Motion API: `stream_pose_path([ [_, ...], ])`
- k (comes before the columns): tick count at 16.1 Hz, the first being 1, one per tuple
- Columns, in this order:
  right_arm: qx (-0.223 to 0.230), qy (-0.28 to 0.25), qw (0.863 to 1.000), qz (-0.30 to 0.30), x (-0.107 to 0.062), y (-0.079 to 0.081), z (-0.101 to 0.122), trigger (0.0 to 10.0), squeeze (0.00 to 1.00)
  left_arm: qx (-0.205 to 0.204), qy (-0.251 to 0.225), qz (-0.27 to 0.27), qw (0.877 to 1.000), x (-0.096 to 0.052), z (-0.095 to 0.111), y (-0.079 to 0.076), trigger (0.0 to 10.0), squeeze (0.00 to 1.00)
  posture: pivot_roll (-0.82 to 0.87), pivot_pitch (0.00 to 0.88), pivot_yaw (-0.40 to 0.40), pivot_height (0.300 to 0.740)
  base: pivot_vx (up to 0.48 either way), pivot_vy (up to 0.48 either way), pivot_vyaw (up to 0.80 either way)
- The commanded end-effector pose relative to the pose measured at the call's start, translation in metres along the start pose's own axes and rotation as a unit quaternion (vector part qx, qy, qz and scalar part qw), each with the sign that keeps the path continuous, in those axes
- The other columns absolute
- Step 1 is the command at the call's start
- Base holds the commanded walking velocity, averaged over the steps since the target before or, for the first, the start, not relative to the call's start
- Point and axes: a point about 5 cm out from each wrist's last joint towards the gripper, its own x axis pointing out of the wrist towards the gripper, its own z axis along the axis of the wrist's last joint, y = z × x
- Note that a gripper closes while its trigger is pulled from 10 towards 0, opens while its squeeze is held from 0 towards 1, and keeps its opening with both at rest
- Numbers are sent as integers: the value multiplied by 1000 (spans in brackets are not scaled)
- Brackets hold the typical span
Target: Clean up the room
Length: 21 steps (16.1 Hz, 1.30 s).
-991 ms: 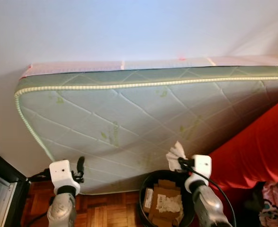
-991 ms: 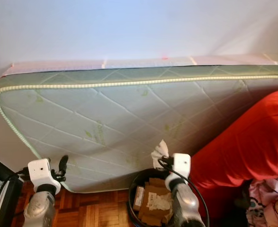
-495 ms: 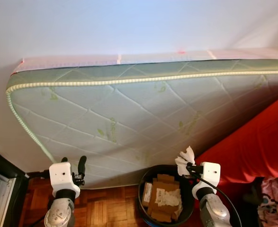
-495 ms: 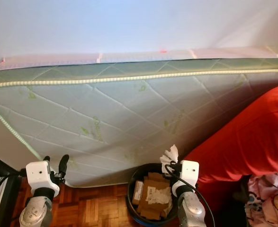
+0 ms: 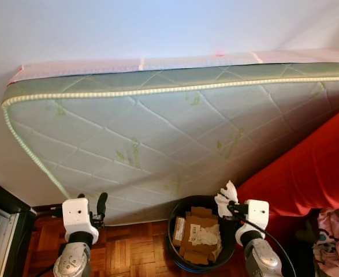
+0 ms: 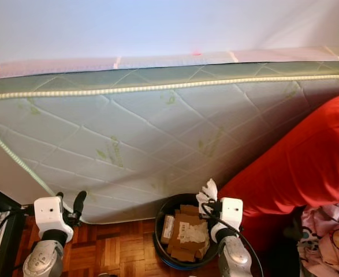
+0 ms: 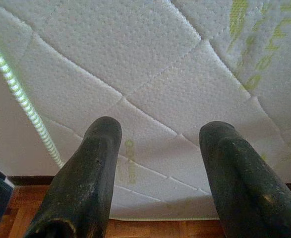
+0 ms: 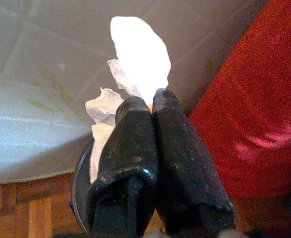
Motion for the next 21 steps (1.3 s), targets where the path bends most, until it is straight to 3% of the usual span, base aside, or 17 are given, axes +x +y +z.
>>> stream_pose_path([
  [1, -8, 19, 1000, 0, -1, -2, -5, 10000, 0, 0, 1, 1, 1000, -1, 2, 0, 10000, 0, 67, 188, -64, 692, 0, 0, 0],
  [3, -4, 14, 1000, 2, 0, -1, -3, 10000, 0, -2, -1, 1, 1000, 2, 4, -1, 10000, 0, 71, 208, -65, 672, 0, 0, 0],
  [10, -7, 22, 1000, 1, 8, 3, 4, 10000, 0, -2, -3, 6, 1000, 0, 7, 3, 10000, 0, 88, 248, -60, 672, 0, 0, 0],
  [12, -16, 59, 998, 3, 10, 6, -2, 10000, 0, -1, -4, 5, 1000, -2, 7, 3, 10000, 0, 98, 263, -58, 672, 0, 0, 0],
  [14, -18, 51, 998, 21, 9, 11, -2, 10000, 0, 0, -5, 3, 1000, -3, 8, 3, 10000, 0, 107, 275, -57, 652, 0, 0, 0],
  [21, -19, 80, 996, 22, 18, 15, 4, 10000, 0, -7, -24, -2, 1000, -2, 22, -3, 10000, 0, 128, 320, -62, 652, 0, 0, 0],
])
